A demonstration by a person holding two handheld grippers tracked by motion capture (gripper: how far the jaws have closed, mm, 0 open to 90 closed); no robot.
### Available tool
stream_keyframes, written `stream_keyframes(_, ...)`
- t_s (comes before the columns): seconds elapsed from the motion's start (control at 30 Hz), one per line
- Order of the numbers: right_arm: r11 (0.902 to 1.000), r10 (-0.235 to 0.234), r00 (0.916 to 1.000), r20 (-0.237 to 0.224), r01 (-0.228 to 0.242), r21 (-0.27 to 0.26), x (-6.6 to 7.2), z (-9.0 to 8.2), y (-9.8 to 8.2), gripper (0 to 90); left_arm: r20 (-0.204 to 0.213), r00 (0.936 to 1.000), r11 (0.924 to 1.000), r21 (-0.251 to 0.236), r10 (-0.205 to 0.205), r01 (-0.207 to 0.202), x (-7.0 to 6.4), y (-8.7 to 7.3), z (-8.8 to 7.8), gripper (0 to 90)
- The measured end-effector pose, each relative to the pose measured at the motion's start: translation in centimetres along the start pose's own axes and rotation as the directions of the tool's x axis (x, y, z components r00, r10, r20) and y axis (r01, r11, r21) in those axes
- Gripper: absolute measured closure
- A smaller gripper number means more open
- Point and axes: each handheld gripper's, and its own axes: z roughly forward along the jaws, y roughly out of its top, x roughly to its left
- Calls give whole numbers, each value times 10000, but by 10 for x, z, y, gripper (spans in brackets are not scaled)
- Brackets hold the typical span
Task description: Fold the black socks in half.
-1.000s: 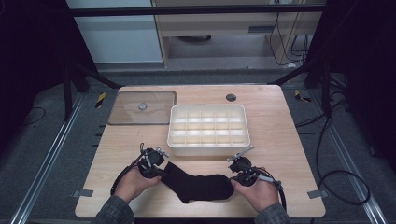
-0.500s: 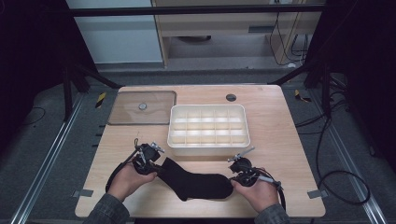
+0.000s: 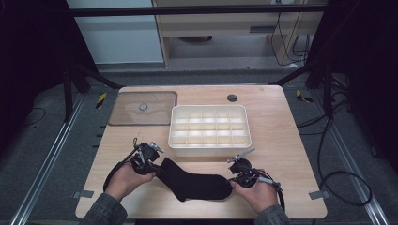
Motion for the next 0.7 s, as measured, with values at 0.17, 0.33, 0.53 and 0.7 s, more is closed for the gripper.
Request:
stream_keyframes(0.17, 10000, -33, 9999, -108, 33, -49, 3, 0, 2, 862, -18, 10000, 9999, -109, 2, -2, 2, 1, -7, 799)
stream_keyframes(0.33, 9999, -44, 9998, -217, 41, -124, 6, -1, 4, 862, -26, 10000, 9997, -235, 93, -93, -4, 4, -14, 798)
stream_keyframes(0.53, 9999, -107, 9996, -268, 103, -136, 8, 0, 5, 862, -62, 9991, 9985, -351, 409, -411, -13, 10, -22, 799)
stream_keyframes(0.7, 9998, -52, 9990, -443, 44, -180, 8, 3, 5, 862, 93, 9987, 9977, -476, 494, -489, -17, 15, -23, 799)
